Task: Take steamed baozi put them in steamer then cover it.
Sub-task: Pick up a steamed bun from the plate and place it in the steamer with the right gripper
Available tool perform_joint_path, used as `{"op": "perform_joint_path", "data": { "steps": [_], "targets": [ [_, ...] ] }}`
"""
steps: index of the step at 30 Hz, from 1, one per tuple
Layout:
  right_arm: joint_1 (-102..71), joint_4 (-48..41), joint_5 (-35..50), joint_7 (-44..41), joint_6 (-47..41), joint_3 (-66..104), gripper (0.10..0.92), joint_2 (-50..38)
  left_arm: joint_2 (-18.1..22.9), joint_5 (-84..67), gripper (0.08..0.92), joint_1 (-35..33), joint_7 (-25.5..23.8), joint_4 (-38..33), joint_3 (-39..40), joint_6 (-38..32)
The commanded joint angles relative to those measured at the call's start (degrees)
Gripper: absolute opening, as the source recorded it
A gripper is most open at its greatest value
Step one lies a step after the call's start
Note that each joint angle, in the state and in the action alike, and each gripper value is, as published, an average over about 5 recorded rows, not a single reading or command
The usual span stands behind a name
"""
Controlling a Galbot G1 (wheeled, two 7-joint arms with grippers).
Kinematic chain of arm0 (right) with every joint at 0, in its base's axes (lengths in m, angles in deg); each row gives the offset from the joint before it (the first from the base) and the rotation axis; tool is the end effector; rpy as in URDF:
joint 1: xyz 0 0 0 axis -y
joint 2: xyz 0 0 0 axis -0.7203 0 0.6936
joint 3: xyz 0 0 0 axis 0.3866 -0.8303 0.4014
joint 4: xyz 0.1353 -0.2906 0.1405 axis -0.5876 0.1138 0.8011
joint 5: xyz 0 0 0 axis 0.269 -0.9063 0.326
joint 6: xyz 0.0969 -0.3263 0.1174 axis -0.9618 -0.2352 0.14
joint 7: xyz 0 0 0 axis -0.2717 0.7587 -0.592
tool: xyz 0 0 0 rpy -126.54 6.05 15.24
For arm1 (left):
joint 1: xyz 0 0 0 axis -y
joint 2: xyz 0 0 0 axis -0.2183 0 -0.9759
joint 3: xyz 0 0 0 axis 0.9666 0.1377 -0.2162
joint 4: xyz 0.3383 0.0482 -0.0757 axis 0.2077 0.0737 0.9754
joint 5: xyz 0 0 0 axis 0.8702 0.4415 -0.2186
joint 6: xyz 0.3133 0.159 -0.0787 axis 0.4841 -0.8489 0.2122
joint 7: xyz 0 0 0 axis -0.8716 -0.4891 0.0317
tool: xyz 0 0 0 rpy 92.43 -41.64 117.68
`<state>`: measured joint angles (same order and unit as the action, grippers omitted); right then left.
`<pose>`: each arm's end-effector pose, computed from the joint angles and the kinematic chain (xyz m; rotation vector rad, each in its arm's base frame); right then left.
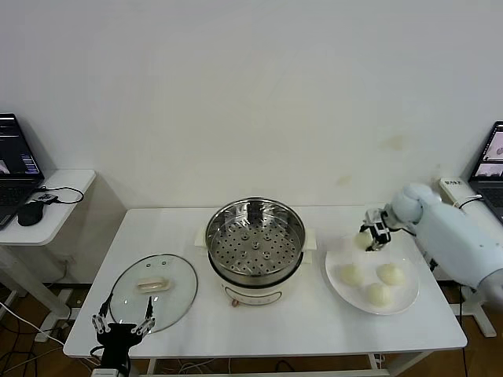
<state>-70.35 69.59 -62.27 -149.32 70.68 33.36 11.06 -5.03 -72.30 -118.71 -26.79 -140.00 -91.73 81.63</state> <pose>0.5750 -0.1677 -0.1329 1.1998 -1.4902 1.5861 0.1300 0.0672 -0.3137 0.1659 -2.9235 -0.4764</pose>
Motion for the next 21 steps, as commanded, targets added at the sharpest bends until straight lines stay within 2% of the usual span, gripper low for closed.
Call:
{"op": "perform_joint_path", "data": {
  "steps": [1, 11, 18, 21],
  "targets": [
    [9.4, 7.4, 8.7, -0.6, -1.5, -7.5, 0.631, -4.1, 0.0, 0.0, 0.823, 0.0, 0.0, -0.2, 0.1, 0.0],
    [26.7, 10.8, 20.7, 0.7, -2.0, -22.3, 0.636, 5.8, -0.4, -0.4, 0.823, -0.4, -0.1, -1.7, 0.0, 0.1],
    [27.7, 10.0, 24.4, 2.9, 1.2, -26.4, 0.638, 16.9, -0.2, -1.0, 0.823, -1.0, 0.0, -2.2, -0.8, 0.0],
    [27.0, 8.5, 23.3, 3.3, 4.4, -28.4, 0.643, 21.1, 0.1, -1.1, 0.823, -1.4, 0.0, -2.4, -1.2, -0.1]
  ]
}}
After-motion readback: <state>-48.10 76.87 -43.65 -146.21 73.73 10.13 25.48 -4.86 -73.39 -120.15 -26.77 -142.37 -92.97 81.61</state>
